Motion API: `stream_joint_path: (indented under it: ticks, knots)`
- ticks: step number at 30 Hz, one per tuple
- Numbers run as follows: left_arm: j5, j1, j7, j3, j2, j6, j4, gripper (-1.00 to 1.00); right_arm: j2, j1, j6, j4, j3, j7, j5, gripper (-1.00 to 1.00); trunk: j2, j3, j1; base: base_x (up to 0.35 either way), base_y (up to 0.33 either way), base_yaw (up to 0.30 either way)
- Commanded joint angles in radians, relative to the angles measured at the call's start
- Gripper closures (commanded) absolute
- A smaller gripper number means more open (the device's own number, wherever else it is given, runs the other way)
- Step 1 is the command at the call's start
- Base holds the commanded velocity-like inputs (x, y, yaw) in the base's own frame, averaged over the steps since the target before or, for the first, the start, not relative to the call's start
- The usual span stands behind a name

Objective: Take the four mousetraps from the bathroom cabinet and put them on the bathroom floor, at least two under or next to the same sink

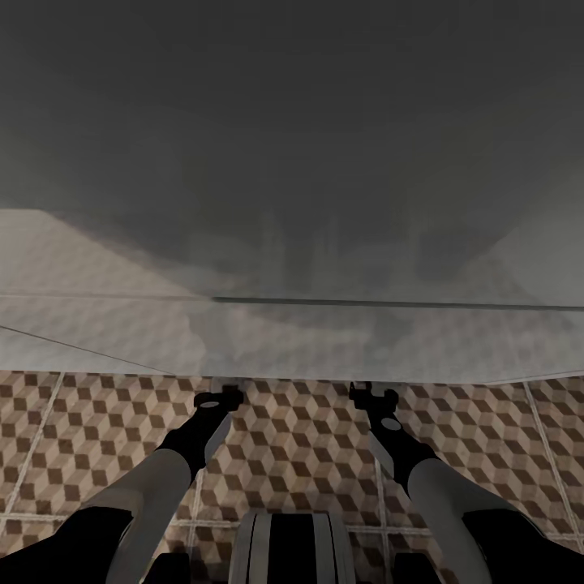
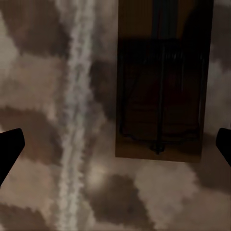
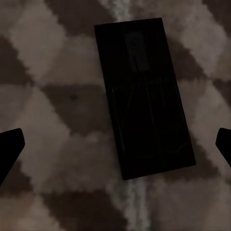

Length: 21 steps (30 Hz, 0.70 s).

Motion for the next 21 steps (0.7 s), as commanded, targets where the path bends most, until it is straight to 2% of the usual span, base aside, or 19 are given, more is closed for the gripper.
stream_joint_path:
  ticks: [1, 10, 21]
  knots:
    - [0.004, 0.000, 0.005, -0.005, 0.000, 0.006, -0.002, -1.00, 0.000, -0.001, -0.003, 0.001, 0.006, -0.005, -0.004, -1.00, 0.000, -0.001, 0.000, 0.000, 0.000, 0.000]
    - [0.005, 0.000, 0.005, -0.008, 0.000, 0.007, -0.050, -1.00, 0.000, -0.001, -0.003, 0.001, 0.006, -0.005, -0.004, -1.00, 0.000, -0.001, 0.000, -0.062, 0.000, 0.000]
    - [0.007, 0.000, 0.005, -0.008, 0.000, 0.010, -0.090, -1.00, 0.000, -0.001, -0.003, 0.001, 0.006, -0.005, -0.003, -1.00, 0.000, -0.001, 0.000, -0.283, 0.000, 0.000]
